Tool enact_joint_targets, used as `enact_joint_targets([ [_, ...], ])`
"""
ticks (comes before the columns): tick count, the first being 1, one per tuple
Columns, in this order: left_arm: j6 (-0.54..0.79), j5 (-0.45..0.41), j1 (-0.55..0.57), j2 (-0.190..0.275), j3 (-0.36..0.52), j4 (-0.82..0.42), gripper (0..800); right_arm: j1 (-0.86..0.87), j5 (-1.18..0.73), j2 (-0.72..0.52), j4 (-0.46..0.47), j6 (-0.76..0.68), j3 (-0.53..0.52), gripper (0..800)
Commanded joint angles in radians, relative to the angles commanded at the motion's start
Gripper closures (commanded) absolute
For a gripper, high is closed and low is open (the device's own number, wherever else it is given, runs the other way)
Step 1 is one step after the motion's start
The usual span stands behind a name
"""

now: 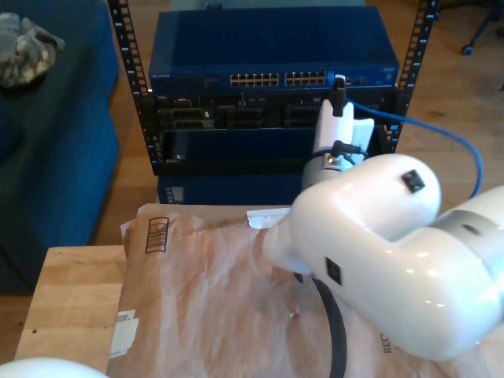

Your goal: Grab the cable and plug it in

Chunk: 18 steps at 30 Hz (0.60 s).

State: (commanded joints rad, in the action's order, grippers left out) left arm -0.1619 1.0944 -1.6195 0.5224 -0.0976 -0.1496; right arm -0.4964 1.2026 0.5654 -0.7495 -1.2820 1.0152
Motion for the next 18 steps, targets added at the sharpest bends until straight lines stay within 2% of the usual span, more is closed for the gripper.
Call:
enact_joint_targets([
  [3, 0.000, 0.000, 0.000, 0.000, 0.000, 0.000, 0, 0.003, -0.058, -0.081, 0.020, 0.003, -0.089, 355],
  [9, 0.000, 0.000, 0.000, 0.000, 0.000, -0.002, 0, 0.058, -0.218, -0.279, 0.124, 0.060, -0.275, 163],
  [12, 0.000, 0.000, 0.000, 0.000, 0.000, -0.002, 0, 0.097, -0.330, -0.365, 0.143, 0.170, -0.334, 90],
  [18, 0.000, 0.000, 0.000, 0.000, 0.000, 0.000, 0, 0.186, -0.430, -0.463, 0.141, 0.459, -0.365, 91],
])
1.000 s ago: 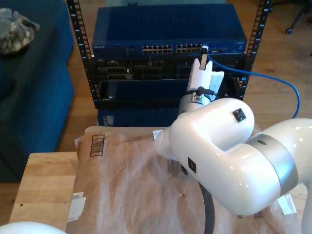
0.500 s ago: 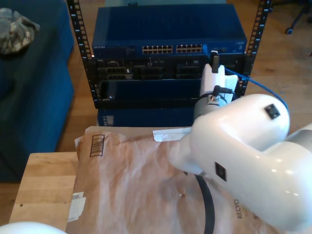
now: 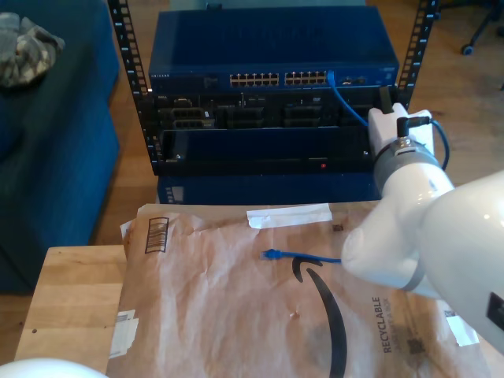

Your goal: Grab the cable and plug it in

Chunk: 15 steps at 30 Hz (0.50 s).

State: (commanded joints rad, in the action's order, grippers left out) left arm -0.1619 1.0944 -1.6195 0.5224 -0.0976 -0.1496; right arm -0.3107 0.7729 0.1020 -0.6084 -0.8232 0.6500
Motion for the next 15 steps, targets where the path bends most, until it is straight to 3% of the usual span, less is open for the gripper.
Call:
enact_joint_targets([
  [4, 0.000, 0.000, 0.000, -0.002, 0.000, 0.000, 0, 0.097, -0.247, -0.180, 0.000, 0.213, -0.058, 90],
  [8, 0.000, 0.000, 0.000, 0.000, 0.000, 0.000, 0, 0.190, -0.454, -0.319, 0.003, 0.345, -0.095, 63],
  [10, 0.000, -0.002, 0.000, 0.000, 0.000, -0.002, 0, 0.262, -0.529, -0.379, 0.005, 0.405, -0.114, 3],
  [15, 0.000, 0.000, 0.000, 0.000, 0.000, -0.002, 0, 0.480, -0.718, -0.497, 0.031, 0.529, -0.193, 4],
])
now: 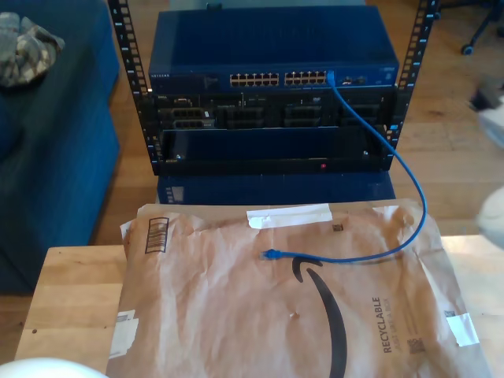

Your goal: Grab the cable and plug it in

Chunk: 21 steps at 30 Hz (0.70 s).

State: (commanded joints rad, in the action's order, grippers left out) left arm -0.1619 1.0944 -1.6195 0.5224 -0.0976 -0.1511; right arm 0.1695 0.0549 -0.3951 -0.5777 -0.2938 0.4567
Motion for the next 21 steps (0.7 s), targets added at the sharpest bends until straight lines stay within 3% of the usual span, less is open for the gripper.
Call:
enact_joint_targets([
  [10, 0.000, 0.000, 0.000, 0.000, 0.000, 0.000, 0, 0.491, -0.717, -0.219, 0.377, 0.021, -0.017, 3],
  [14, 0.000, 0.000, 0.000, 0.000, 0.000, 0.000, 0, 0.635, -0.870, -0.259, 0.528, 0.025, -0.029, 3],
  [21, 0.000, 0.000, 0.000, 0.000, 0.000, 0.000, 0, 0.842, -1.033, -0.361, 0.704, 0.114, -0.129, 3],
])
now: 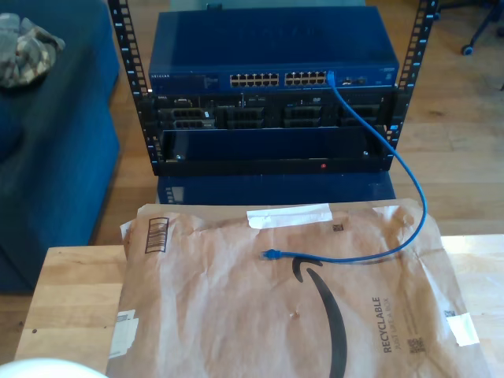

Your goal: Grab the cable and plug it in

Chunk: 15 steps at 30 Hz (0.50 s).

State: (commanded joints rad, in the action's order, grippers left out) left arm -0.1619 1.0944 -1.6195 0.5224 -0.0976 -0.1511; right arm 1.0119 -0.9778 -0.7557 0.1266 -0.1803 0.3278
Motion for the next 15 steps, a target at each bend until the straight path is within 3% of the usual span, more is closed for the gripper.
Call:
enact_joint_targets([
  [4, 0.000, 0.000, 0.000, -0.002, 0.000, 0.000, 0, 0.160, -0.002, -0.043, 0.002, 0.044, -0.091, 2],
  [8, 0.000, 0.000, 0.000, -0.002, 0.000, 0.002, 0, 0.190, -0.069, -0.101, 0.015, 0.049, -0.158, 2],
  [15, 0.000, 0.000, 0.000, 0.000, 0.000, 0.000, 0, 0.302, -0.017, -0.072, 0.043, 0.051, -0.249, 4],
])
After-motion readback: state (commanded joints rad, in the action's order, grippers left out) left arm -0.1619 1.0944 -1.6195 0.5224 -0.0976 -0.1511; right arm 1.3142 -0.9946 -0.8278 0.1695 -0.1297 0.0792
